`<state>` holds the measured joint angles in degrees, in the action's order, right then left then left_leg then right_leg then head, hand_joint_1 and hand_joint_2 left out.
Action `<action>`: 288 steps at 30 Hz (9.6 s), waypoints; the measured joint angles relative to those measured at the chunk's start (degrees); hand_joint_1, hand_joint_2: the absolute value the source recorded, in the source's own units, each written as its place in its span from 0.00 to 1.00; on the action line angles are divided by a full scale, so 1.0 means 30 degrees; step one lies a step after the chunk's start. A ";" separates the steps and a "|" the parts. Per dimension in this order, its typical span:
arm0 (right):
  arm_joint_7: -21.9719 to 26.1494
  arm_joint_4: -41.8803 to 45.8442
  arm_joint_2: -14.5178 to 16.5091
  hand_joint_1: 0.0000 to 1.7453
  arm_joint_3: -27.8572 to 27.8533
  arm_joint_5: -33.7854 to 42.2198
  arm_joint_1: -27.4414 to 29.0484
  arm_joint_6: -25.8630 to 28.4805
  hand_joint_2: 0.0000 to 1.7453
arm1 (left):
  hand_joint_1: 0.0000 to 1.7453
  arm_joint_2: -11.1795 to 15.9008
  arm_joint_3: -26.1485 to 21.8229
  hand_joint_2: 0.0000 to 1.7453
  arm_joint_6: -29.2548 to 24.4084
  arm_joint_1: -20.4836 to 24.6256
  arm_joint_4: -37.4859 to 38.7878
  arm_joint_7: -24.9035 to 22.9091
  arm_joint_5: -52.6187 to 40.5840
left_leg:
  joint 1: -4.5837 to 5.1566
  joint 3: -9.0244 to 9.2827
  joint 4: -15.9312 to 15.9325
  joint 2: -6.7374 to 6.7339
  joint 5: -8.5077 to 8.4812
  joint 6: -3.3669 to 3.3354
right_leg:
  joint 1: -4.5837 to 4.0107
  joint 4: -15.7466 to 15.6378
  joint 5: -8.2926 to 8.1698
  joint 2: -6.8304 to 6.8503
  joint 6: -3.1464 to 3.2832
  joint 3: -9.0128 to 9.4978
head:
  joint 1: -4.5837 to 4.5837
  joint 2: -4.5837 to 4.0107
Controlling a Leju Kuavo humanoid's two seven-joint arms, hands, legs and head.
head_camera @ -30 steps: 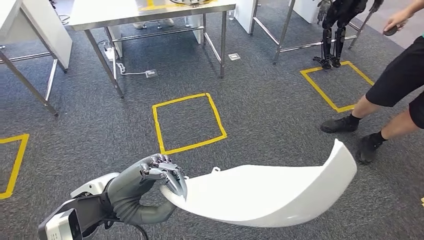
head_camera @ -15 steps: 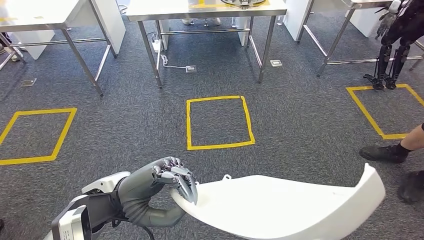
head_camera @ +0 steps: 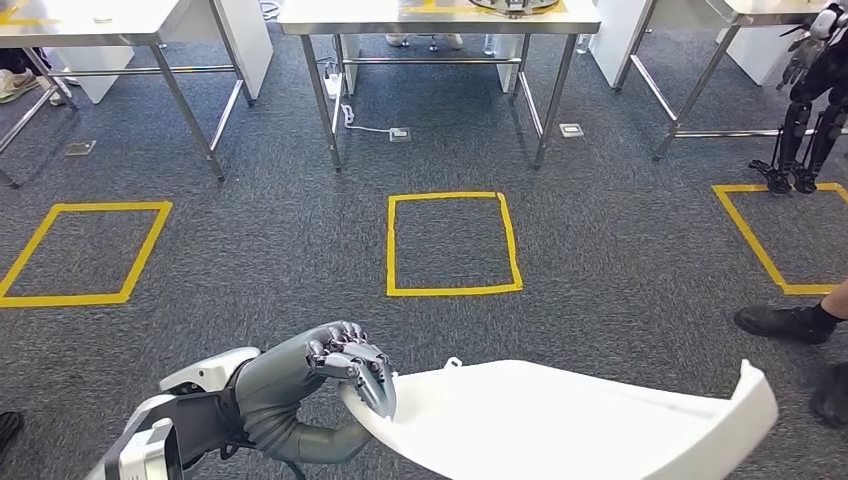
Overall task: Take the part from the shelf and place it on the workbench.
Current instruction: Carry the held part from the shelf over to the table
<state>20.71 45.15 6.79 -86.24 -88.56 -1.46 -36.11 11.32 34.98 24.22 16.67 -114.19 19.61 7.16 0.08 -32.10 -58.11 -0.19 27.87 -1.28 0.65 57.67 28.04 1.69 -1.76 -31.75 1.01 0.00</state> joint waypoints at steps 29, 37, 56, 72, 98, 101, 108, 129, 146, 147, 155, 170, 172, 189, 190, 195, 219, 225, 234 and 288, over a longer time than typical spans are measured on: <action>0.0113 -0.1377 -0.0424 0.00 -0.0011 -0.0042 -0.0157 0.0758 0.00 | 1.00 -0.0108 0.0302 1.00 0.0168 0.0001 0.0113 0.0275 -0.0665 | 0.0062 -0.0590 -0.0108 0.0008 -0.0432 0.0047 | -0.0122 -0.0080 0.0663 -0.0312 0.0280 0.0848 | -0.0024 0.0000; 0.0139 -0.1608 -0.0543 0.00 -0.0015 0.0007 -0.0187 0.0869 0.00 | 1.00 -0.0180 0.0333 1.00 0.0331 0.0017 0.0124 0.0304 -0.0793 | -0.0024 0.0251 0.0071 0.0250 0.0190 -0.0525 | -0.0002 0.5259 0.2378 -0.0402 -0.0339 -0.2621 | -0.0396 0.0000; 0.0228 -0.1831 -0.0626 0.00 -0.0016 -0.0029 -0.0083 0.0898 0.00 | 1.00 -0.0166 0.0441 1.00 0.0335 -0.0150 0.0193 0.0304 -0.0995 | -0.0083 -0.1767 -0.2211 0.0114 0.0057 0.0533 | -0.0053 -0.0075 0.0846 -0.0464 0.0759 0.1136 | -0.0042 0.0000; 0.0326 -0.2867 -0.1126 0.00 0.0193 -0.0038 -0.0188 0.1805 0.00 | 1.00 -0.0097 0.0444 1.00 0.0337 -0.0367 0.0348 0.0714 -0.1277 | 0.0014 0.1175 -0.0190 0.0319 0.1125 -0.0313 | -0.0167 0.1582 -0.0224 -0.0461 0.0152 -0.2104 | -0.0491 0.0000; 0.0446 -0.2940 -0.1335 0.00 0.0370 0.0027 -0.0145 0.1242 0.00 | 1.00 0.0208 0.0550 1.00 0.0647 -0.0217 -0.0465 0.0481 -0.0756 | -0.0038 -0.0021 -0.0136 0.0228 0.0057 -0.0425 | -0.0066 0.5517 0.2942 -0.0634 -0.0208 -0.2343 | -0.0316 0.0000; 0.0497 -0.2980 -0.1391 0.00 0.0499 -0.0129 -0.0125 0.1344 0.00 | 1.00 0.0213 0.0543 1.00 0.0483 -0.0294 -0.0506 0.0363 -0.0822 | -0.0030 0.0789 -0.0122 0.0273 0.0699 -0.0334 | -0.0072 0.3679 0.1546 -0.0632 -0.0136 -0.2587 | -0.0421 0.0000; 0.0394 -0.3703 -0.1882 0.00 0.1004 -0.0333 -0.0244 0.1982 0.00 | 1.00 0.0284 0.0366 1.00 0.0322 -0.0632 -0.0887 0.0204 -0.1011 | 0.0058 0.1621 -0.0410 0.0326 0.1295 0.0351 | -0.0181 -0.0004 -0.1162 -0.0625 0.0735 -0.1289 | -0.0498 0.0000; 0.0353 -0.5477 -0.2665 0.00 0.1315 0.0131 -0.0403 0.2965 0.00 | 1.00 0.0317 0.0235 1.00 0.0362 -0.0833 -0.0898 0.0250 -0.1011 | -0.0022 0.0497 0.0166 0.0225 0.0118 -0.0376 | -0.0045 0.5369 0.2467 -0.0639 -0.0178 -0.2369 | -0.0345 0.0000; 0.0723 -0.5650 -0.2745 0.00 0.1419 0.0390 -0.0286 0.3003 0.00 | 1.00 0.0209 0.0251 1.00 0.0335 -0.0883 -0.1002 -0.0082 -0.1454 | 0.0028 -0.1479 -0.4323 0.0159 0.2145 0.0573 | -0.0160 -0.0041 -0.0191 -0.0636 0.1001 0.0124 | -0.0099 0.0000; 0.0752 -0.5650 -0.2738 0.00 0.1424 0.0490 -0.0292 0.2943 0.00 | 1.00 0.0213 0.0251 1.00 0.0335 -0.0880 -0.1004 -0.0082 -0.1485 | 0.0052 -0.1120 -0.3052 0.0155 0.1162 0.0471 | -0.0184 -0.0042 -0.0066 -0.0641 0.0981 0.0306 | -0.0064 0.0000; 0.0758 -0.5610 -0.2624 0.00 0.1419 0.1066 -0.0446 0.2721 0.00 | 1.00 0.0125 0.0297 1.00 0.0282 -0.0804 -0.1084 -0.0235 -0.1690 | 0.0125 0.0363 0.0097 0.0049 -0.0049 -0.0324 | -0.0256 0.1201 0.0762 -0.0705 0.0177 0.0349 | -0.0132 0.0000; 0.0842 -0.5423 -0.2637 0.00 0.1419 0.1228 -0.0416 0.2379 0.00 | 1.00 0.0089 0.0359 1.00 0.0153 -0.0766 -0.1286 -0.0359 -0.1654 | 0.0137 0.1359 -0.1141 -0.0376 0.1374 0.0524 | -0.0114 0.0212 -0.0698 -0.0294 0.0869 -0.0829 | -0.0414 0.0000; 0.0872 -0.5370 -0.2636 0.00 0.1419 0.1253 -0.0457 0.2330 0.00 | 1.00 0.0089 0.0381 1.00 0.0149 -0.0774 -0.1321 -0.0355 -0.1638 | 0.0062 0.0065 -0.3263 -0.0092 0.2088 0.0686 | -0.0080 0.0170 -0.0506 -0.0502 0.1015 -0.0547 | -0.0277 0.0000; 0.0601 -0.5024 -0.2512 0.00 0.1783 0.1333 -0.0535 0.2213 0.00 | 1.00 0.0118 0.0503 1.00 0.0109 -0.0792 -0.1167 -0.0184 -0.1789 | -0.0019 -0.0087 -0.0126 0.0059 -0.0064 -0.0329 | -0.0083 0.5142 0.2383 -0.0801 -0.0148 -0.2014 | -0.0297 0.0000; 0.0555 -0.5025 -0.2510 0.00 0.1840 0.1366 -0.0524 0.2235 0.00 | 1.00 0.0118 0.0504 1.00 0.0096 -0.0799 -0.1129 -0.0184 -0.1822 | -0.0017 0.0045 -0.0126 0.0064 0.0074 -0.0320 | -0.0073 0.5651 0.2630 -0.0791 -0.0181 -0.2601 | -0.0330 0.0000; 0.0490 -0.5027 -0.2513 0.00 0.2018 0.1455 -0.0522 0.2311 0.00 | 1.00 0.0111 0.0510 1.00 0.0046 -0.0788 -0.1027 -0.0184 -0.1873 | 0.0023 0.1111 -0.0132 0.0035 0.0949 -0.0092 | -0.0131 0.1190 -0.0523 -0.0597 0.0071 -0.1741 | -0.0502 0.0000; 0.0437 -0.5113 -0.2603 0.00 0.2439 0.1973 -0.0511 0.2410 0.00 | 1.00 -0.0104 0.0557 1.00 0.0109 -0.0758 -0.0893 -0.0204 -0.1792 | -0.0024 -0.0192 -0.0223 0.0126 -0.0116 -0.0354 | -0.0041 0.4832 0.2177 -0.0724 -0.0124 -0.1141 | -0.0261 0.0000; 0.0434 -0.5157 -0.2630 0.00 0.2439 0.1971 -0.0372 0.2395 0.00 | 1.00 -0.0120 0.0559 1.00 0.0109 -0.0764 -0.0862 -0.0204 -0.1791 | -0.0007 0.1290 -0.0227 0.0147 0.1161 -0.0174 | -0.0018 0.2343 0.0110 -0.0598 -0.0099 -0.2468 | -0.0474 0.0000; 0.0237 -0.5176 -0.2643 0.00 0.2555 0.1978 -0.0154 0.2228 0.00 | 1.00 -0.0133 0.0559 1.00 0.0097 -0.0754 -0.0747 -0.0127 -0.1787 | 0.0078 -0.0036 -0.3932 0.0142 0.2384 0.0662 | 0.0027 0.0317 -0.0605 -0.0635 0.0873 -0.0862 | -0.0261 0.0000; 0.0269 -0.5293 -0.2989 0.00 0.2823 0.1823 0.0431 0.2488 0.00 | 1.00 0.0900 -0.0388 1.00 0.0412 -0.2389 -0.1432 0.1374 -0.2109 | -0.0126 0.1707 0.0027 0.0791 0.1508 0.0185 | 0.0194 0.0880 -0.0780 -0.1186 -0.0196 -0.1876 | -0.0516 0.0000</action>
<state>21.52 29.27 -2.18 -77.77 -83.10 -0.17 -28.64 14.02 33.82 25.45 9.50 -118.49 23.73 0.84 -0.29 -26.98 -58.03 2.19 32.40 -0.73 1.23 60.31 25.70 -1.87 -2.35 -37.38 -0.54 0.00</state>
